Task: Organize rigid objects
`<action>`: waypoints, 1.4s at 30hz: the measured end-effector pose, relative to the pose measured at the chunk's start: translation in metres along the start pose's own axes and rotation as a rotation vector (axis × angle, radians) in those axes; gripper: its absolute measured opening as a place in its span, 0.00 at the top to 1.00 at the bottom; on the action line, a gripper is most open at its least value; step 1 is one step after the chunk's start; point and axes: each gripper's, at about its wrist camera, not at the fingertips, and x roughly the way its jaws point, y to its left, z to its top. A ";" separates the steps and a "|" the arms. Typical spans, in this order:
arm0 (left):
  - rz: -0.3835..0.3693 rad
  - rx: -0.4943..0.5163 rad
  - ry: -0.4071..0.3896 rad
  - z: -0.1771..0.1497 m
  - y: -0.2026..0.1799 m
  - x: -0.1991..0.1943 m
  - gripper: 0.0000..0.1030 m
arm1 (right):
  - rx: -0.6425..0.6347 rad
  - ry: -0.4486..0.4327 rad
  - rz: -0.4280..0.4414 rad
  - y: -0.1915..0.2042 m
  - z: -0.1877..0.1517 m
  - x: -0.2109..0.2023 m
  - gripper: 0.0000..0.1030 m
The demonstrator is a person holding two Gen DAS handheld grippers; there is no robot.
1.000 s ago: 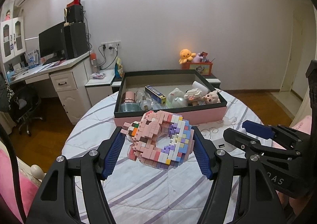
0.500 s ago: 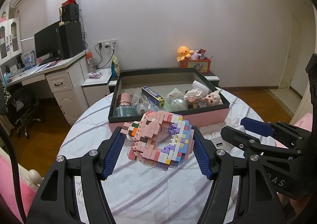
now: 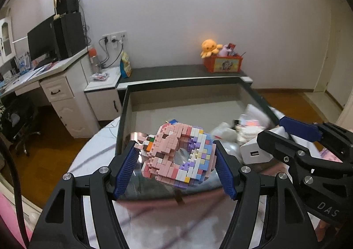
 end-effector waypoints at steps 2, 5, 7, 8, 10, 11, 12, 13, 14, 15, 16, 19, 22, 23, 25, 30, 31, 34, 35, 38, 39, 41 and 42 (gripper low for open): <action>0.004 -0.004 0.019 0.003 0.004 0.016 0.34 | 0.000 0.017 0.001 -0.003 0.005 0.017 0.51; 0.030 -0.010 0.042 0.004 0.005 0.031 0.33 | -0.006 0.027 0.003 -0.005 0.008 0.034 0.50; 0.063 -0.011 0.031 0.004 0.005 0.035 0.24 | -0.006 0.013 -0.001 -0.005 0.009 0.040 0.50; 0.077 -0.018 0.025 0.005 0.007 0.036 0.21 | -0.009 0.013 -0.007 -0.006 0.009 0.042 0.49; 0.099 -0.045 0.016 0.005 0.014 0.035 0.12 | -0.001 0.003 -0.021 -0.008 0.010 0.043 0.38; 0.094 -0.060 0.014 0.005 0.017 0.033 0.09 | 0.007 -0.007 -0.029 -0.010 0.011 0.041 0.18; 0.075 -0.078 0.005 0.005 0.019 0.026 0.06 | 0.018 -0.017 -0.032 -0.013 0.012 0.039 0.10; 0.062 -0.089 -0.011 0.004 0.020 0.019 0.05 | 0.026 -0.025 -0.025 -0.015 0.012 0.035 0.02; 0.058 -0.091 -0.027 0.003 0.019 0.011 0.05 | 0.030 -0.035 -0.008 -0.015 0.012 0.029 0.00; 0.067 -0.083 -0.047 0.003 0.017 -0.002 0.05 | 0.029 -0.046 -0.004 -0.014 0.013 0.022 0.00; 0.074 -0.078 -0.060 0.002 0.016 -0.010 0.04 | 0.026 -0.058 -0.007 -0.012 0.013 0.016 0.00; 0.084 -0.080 -0.138 -0.002 0.014 -0.051 0.00 | 0.009 -0.086 -0.026 -0.004 0.012 -0.012 0.00; 0.099 -0.082 -0.207 -0.008 0.012 -0.090 0.00 | 0.000 -0.137 -0.038 0.005 0.007 -0.051 0.00; 0.109 -0.078 -0.231 -0.011 0.009 -0.103 0.00 | -0.003 -0.146 -0.039 0.007 0.007 -0.062 0.00; 0.112 -0.069 -0.266 -0.017 0.004 -0.129 0.00 | -0.010 -0.167 -0.026 0.012 0.004 -0.082 0.00; 0.128 -0.035 -0.315 -0.038 -0.012 -0.186 0.00 | -0.033 -0.230 -0.045 0.025 -0.012 -0.140 0.00; 0.130 -0.037 -0.330 -0.041 -0.015 -0.196 0.00 | -0.034 -0.240 -0.043 0.027 -0.015 -0.150 0.00; 0.125 -0.039 -0.379 -0.053 -0.023 -0.229 0.00 | -0.031 -0.269 -0.049 0.033 -0.026 -0.183 0.00; 0.120 -0.037 -0.393 -0.056 -0.027 -0.239 0.00 | -0.033 -0.286 -0.059 0.035 -0.031 -0.197 0.00; 0.105 -0.031 -0.438 -0.068 -0.035 -0.272 0.00 | -0.045 -0.329 -0.102 0.043 -0.041 -0.229 0.00; 0.105 -0.029 -0.449 -0.071 -0.037 -0.279 0.00 | -0.049 -0.340 -0.108 0.045 -0.043 -0.238 0.00; 0.115 -0.025 -0.473 -0.078 -0.040 -0.297 0.00 | -0.059 -0.358 -0.121 0.050 -0.049 -0.256 0.00; 0.123 -0.028 -0.491 -0.082 -0.042 -0.308 0.00 | -0.061 -0.369 -0.130 0.053 -0.052 -0.265 0.00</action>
